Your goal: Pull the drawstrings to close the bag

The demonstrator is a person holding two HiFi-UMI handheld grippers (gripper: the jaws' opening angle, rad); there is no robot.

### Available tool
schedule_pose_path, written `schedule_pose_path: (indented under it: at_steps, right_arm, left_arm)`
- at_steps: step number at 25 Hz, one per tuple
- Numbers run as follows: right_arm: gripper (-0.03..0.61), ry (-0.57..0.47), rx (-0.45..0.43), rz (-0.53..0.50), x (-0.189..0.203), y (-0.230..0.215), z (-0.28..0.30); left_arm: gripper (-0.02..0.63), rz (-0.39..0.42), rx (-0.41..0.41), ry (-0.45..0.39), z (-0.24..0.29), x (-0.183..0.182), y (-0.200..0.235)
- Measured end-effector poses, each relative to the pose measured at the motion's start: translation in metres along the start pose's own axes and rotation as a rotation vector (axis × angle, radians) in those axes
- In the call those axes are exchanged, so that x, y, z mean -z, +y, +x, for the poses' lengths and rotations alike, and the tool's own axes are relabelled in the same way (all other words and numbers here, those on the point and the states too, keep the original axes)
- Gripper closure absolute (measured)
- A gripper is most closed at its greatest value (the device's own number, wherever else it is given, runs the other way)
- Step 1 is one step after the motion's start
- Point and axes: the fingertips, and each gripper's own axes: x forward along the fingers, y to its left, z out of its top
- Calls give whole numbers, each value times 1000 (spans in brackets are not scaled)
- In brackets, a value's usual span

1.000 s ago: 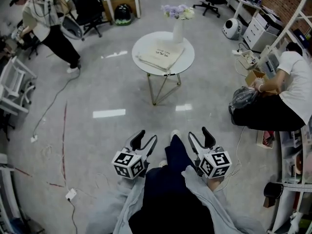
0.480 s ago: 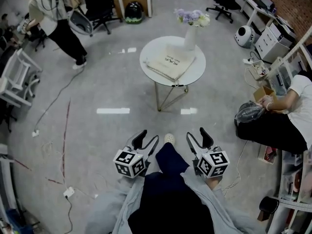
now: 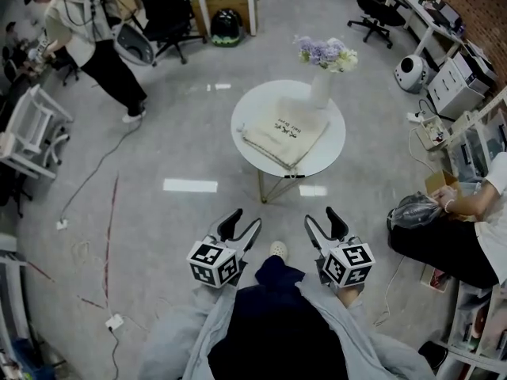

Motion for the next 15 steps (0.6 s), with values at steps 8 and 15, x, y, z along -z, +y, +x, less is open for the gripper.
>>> schedule_pose_path:
  at_steps: [8, 15]
  right_arm:
    - [314, 27, -18, 5, -22, -40, 62]
    - [314, 102, -80, -30, -22, -38, 108]
  left_arm:
    - [381, 0, -60, -6, 47, -27, 44]
    - [388, -15, -99, 4, 63, -28, 64]
